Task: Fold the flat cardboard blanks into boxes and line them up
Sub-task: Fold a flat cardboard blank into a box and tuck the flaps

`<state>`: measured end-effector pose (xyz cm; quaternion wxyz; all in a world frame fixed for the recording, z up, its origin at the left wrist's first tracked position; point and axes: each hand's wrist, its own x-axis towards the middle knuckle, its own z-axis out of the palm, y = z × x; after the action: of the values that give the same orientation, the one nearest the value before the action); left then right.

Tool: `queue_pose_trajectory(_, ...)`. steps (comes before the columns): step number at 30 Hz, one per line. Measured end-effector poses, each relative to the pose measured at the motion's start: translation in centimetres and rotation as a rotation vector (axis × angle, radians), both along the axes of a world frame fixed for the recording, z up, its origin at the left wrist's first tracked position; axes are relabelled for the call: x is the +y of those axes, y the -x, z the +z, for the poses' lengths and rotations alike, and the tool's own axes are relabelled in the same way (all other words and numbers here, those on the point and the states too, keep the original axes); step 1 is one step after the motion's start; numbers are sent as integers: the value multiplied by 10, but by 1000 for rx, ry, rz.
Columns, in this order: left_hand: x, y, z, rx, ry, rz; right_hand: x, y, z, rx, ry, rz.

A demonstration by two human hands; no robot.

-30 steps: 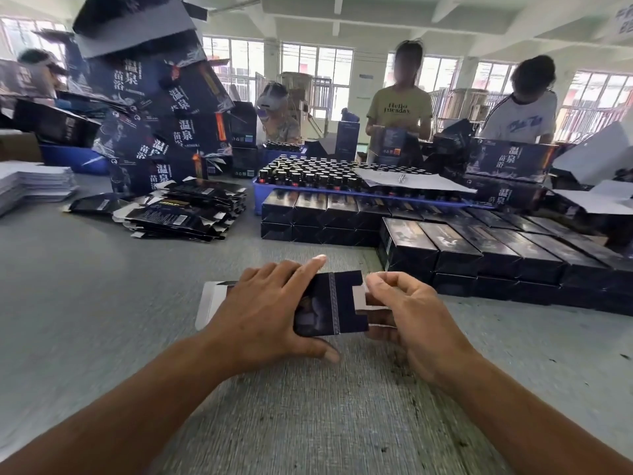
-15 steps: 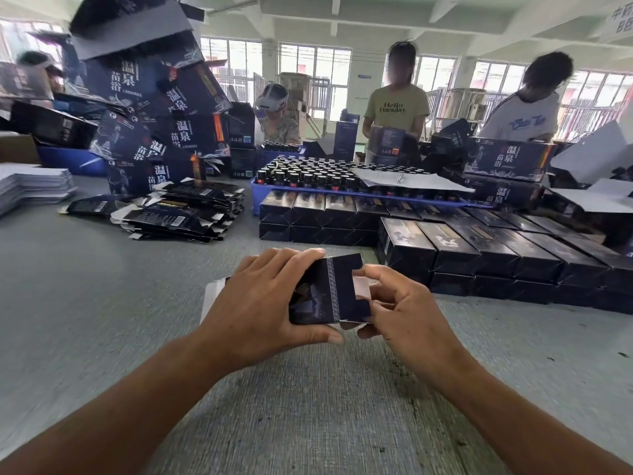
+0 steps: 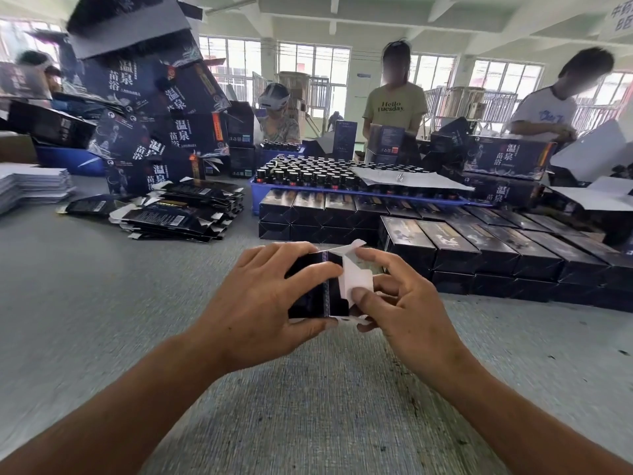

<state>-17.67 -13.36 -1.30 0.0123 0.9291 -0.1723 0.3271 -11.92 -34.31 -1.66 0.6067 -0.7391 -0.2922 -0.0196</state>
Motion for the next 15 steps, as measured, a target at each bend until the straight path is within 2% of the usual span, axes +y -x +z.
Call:
queue_pose_trajectory(4,0,2,1,20,41,-23,2,3,-3,-1,-20,-61)
queue_pose_trajectory(10,-1,1,1,2,18,10,0,6,-2,-182,77,-83)
queue_pose_trajectory(15,-4,3,1,-15,19,-9,0,7,-2,-198,100,-99)
